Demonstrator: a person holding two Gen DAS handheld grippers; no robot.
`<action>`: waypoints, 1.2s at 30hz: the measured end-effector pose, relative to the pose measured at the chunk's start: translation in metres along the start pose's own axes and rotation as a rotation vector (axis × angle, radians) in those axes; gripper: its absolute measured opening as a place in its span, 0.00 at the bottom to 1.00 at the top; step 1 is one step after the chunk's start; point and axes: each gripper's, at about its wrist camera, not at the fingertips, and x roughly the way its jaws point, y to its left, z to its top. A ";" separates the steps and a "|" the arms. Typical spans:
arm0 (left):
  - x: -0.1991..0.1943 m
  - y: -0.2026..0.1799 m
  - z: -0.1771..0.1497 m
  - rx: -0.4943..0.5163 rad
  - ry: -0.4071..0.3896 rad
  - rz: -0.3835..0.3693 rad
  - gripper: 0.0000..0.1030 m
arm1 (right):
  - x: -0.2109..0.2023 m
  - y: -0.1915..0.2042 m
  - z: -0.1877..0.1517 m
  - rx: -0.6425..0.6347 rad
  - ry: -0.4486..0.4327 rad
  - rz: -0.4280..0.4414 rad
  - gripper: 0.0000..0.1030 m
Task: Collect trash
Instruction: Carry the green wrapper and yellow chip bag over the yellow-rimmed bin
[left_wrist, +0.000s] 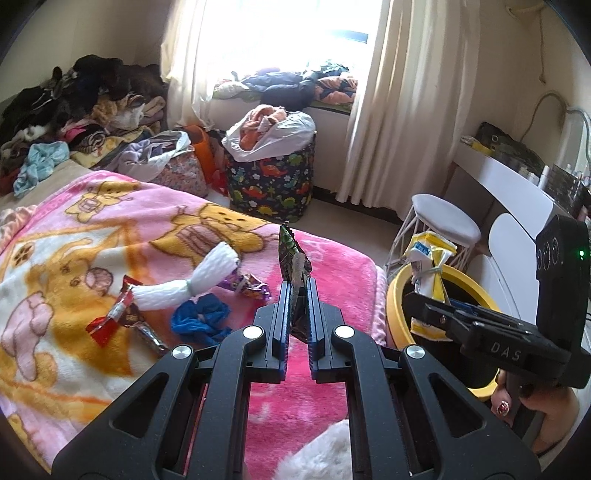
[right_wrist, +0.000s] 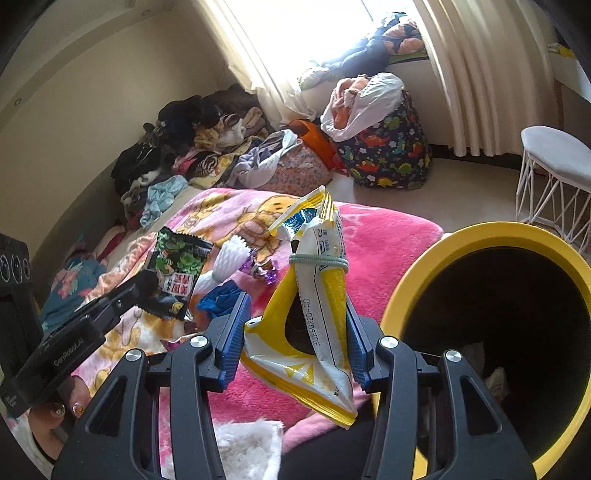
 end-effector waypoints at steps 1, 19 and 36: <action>0.001 -0.002 0.000 0.004 0.000 -0.001 0.04 | -0.002 -0.003 0.000 0.004 -0.002 -0.001 0.44; 0.010 -0.041 -0.005 0.067 0.019 -0.055 0.04 | -0.021 -0.038 0.005 0.065 -0.049 -0.059 0.44; 0.021 -0.077 -0.010 0.127 0.031 -0.118 0.04 | -0.041 -0.073 0.007 0.143 -0.096 -0.107 0.44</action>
